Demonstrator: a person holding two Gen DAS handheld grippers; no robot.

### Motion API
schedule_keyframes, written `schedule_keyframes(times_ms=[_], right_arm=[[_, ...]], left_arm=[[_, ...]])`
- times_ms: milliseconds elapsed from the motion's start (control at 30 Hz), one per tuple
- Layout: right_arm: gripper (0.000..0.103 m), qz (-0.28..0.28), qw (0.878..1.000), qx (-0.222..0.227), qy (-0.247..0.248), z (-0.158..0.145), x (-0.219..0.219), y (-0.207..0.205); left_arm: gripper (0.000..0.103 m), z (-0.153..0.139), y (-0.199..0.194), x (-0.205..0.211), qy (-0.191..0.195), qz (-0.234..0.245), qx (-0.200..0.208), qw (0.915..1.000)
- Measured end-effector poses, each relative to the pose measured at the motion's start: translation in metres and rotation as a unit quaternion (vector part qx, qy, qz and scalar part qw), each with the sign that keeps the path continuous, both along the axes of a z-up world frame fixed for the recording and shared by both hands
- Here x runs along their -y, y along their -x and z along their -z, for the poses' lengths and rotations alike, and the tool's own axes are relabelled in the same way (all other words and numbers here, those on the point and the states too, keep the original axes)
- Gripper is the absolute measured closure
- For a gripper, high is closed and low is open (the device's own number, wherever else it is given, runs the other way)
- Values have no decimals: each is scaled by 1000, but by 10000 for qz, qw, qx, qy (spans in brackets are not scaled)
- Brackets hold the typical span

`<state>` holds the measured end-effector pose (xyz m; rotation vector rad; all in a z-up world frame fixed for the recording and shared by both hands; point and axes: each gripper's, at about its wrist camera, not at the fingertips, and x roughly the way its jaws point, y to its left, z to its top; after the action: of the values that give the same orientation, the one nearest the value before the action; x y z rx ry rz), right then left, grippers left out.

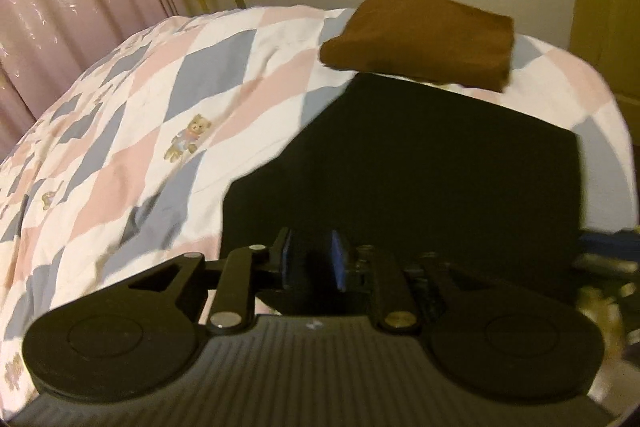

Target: Fold clothes

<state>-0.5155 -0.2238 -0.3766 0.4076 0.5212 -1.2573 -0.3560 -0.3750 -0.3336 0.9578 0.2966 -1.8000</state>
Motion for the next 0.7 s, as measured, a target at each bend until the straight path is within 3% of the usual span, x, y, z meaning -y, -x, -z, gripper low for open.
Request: schedule_keyframes(times_ms=[200, 400, 467, 600, 700], right_arm=[[84, 55, 9982, -232, -555, 27, -1, -12], [83, 474, 9977, 332, -366, -2, -29, 5], [75, 586, 9966, 482, -306, -11, -41, 10], [70, 761, 9938, 767, -249, -25, -66, 19], [64, 856, 9930, 779, -214, -34, -81, 20]], left_arm=[[83, 17, 12, -32, -216, -298, 152, 9992], [80, -8, 2, -65, -219, -606, -184, 9978], [74, -16, 2, -79, -141, -628, -246, 9976], [73, -30, 4, -113, -16, -619, -317, 9976], [68, -39, 5, -139, 67, -628, -366, 9973]])
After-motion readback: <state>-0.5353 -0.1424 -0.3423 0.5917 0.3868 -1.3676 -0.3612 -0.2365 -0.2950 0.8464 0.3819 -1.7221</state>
